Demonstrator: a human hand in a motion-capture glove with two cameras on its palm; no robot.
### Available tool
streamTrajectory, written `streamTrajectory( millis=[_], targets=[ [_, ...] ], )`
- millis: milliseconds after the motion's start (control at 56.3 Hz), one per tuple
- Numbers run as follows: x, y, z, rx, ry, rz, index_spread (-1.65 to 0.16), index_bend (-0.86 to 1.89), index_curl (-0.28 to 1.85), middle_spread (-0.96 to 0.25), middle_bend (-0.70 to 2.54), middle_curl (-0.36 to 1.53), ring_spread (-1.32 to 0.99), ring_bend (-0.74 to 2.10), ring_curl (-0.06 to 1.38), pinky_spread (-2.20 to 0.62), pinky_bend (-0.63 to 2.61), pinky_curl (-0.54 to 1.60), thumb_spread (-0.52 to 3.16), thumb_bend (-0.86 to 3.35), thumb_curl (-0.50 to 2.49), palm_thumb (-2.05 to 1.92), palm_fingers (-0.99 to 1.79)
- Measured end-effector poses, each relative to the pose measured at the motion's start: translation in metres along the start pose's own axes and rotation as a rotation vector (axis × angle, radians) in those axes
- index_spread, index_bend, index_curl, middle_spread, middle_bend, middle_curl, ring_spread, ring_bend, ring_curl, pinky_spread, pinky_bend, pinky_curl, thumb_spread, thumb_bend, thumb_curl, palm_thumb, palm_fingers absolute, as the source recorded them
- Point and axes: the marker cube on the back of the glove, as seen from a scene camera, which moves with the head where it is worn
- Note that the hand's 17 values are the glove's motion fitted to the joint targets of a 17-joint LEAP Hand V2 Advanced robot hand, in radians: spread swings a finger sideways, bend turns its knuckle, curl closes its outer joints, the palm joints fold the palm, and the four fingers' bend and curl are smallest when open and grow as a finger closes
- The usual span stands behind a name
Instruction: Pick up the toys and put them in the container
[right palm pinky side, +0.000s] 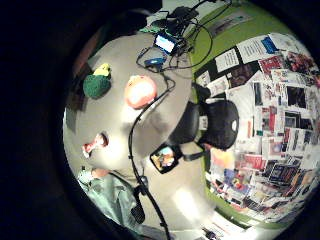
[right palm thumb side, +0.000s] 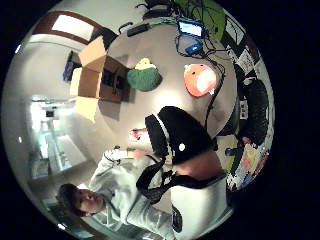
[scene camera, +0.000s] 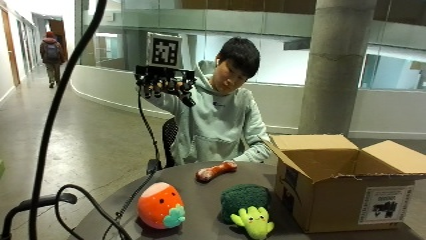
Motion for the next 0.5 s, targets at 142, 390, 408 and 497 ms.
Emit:
streamTrajectory(
  millis=[142,390,408,497],
  targets=[
    [-0.006,-0.008,-0.006,-0.053,-0.002,-0.031,-0.26,0.09,0.17,-0.02,0.12,0.17,-0.05,0.18,0.19,-0.02,0.74,0.31,1.37,0.03,0.19,0.0,-0.25],
    [-0.005,-0.055,0.06,-0.09,-0.098,-0.138,-0.26,0.07,0.16,-0.02,0.12,0.18,-0.04,0.18,0.22,-0.02,0.74,0.33,1.33,-0.01,0.23,0.02,-0.28],
    [-0.006,-0.057,0.067,-0.099,-0.109,-0.134,-0.26,0.06,0.16,-0.02,0.12,0.18,-0.04,0.18,0.22,-0.02,0.74,0.33,1.33,-0.01,0.23,0.01,-0.29],
    [-0.003,-0.067,0.101,-0.131,-0.124,-0.127,-0.26,0.04,0.14,-0.02,0.11,0.19,-0.04,0.18,0.23,-0.01,0.76,0.34,1.31,-0.01,0.24,0.01,-0.33]
  ],
)
